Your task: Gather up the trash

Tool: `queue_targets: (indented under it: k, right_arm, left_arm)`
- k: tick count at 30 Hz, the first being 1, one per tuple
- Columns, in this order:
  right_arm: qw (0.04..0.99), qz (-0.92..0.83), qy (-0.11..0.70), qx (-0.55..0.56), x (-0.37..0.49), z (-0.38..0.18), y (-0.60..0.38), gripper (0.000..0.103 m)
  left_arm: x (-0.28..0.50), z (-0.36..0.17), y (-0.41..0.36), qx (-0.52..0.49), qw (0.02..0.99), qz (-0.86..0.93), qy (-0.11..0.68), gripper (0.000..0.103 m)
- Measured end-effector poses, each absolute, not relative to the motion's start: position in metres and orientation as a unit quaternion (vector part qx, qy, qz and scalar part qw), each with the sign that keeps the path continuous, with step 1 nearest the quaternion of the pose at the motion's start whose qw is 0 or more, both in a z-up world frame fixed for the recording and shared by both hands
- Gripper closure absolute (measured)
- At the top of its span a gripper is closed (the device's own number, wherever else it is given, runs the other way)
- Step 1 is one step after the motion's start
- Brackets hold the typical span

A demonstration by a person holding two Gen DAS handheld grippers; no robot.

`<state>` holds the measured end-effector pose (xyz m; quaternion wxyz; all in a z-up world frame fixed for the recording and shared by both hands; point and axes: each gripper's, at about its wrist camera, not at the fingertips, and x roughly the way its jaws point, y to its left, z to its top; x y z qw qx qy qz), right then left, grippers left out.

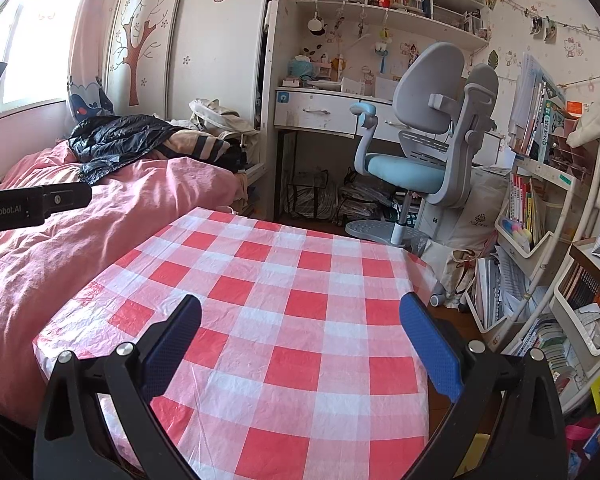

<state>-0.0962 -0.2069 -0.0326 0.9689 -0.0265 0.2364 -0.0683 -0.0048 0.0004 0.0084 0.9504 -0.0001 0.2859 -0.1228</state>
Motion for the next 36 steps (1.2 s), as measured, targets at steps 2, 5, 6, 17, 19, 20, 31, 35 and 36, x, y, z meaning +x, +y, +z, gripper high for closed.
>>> queue_targets:
  k: [2,5,6,17,19,20,31,35,36]
  right_arm:
    - [0.969,-0.068,0.236,-0.027,-0.0964,-0.0325,-0.207,0.008]
    - [0.969,-0.068,0.236,-0.026,-0.0964,-0.0326,-0.2072,0.008]
    - [0.969,-0.068,0.236,-0.026,-0.096,-0.0328,-0.2067,0.008]
    - [0.969,-0.068,0.235,-0.026,-0.0968,-0.033,-0.2076,0.008]
    - [0.969,-0.068,0.235,-0.026,-0.0966,-0.0331,-0.2074,0.008]
    - [0.969,-0.068,0.235,-0.026,-0.0969,-0.033,-0.2077,0.008]
    - [0.969,-0.068,0.235,-0.028,-0.0959,-0.0322,-0.2071,0.008]
    - [0.97,-0.068,0.234,-0.029,-0.0957,-0.0316,-0.2072,0.008]
    - [0.97,-0.068,0.233,-0.029,-0.095,-0.0309,-0.2074,0.008]
  left_arm:
    - [-0.0057,0.0103,0.0005,0.002,0.952,-0.12,0.283,0.007]
    - [-0.0062,0.0114,-0.0004,0.005,0.953,-0.117,0.28,0.007]
    - [-0.0071,0.0116,-0.0009,0.006,0.953,-0.117,0.279,0.007]
    - [-0.0076,0.0112,-0.0013,0.005,0.953,-0.117,0.28,0.007]
    - [-0.0078,0.011,-0.0014,0.006,0.953,-0.117,0.28,0.007]
    - [-0.0077,0.011,-0.0015,0.006,0.953,-0.117,0.28,0.007]
    - [-0.0076,0.0107,-0.0026,0.006,0.953,-0.117,0.281,0.007]
    - [-0.0066,0.0105,-0.0036,0.009,0.952,-0.117,0.281,0.007]
    - [-0.006,0.0103,-0.0044,0.011,0.952,-0.118,0.281,0.007]
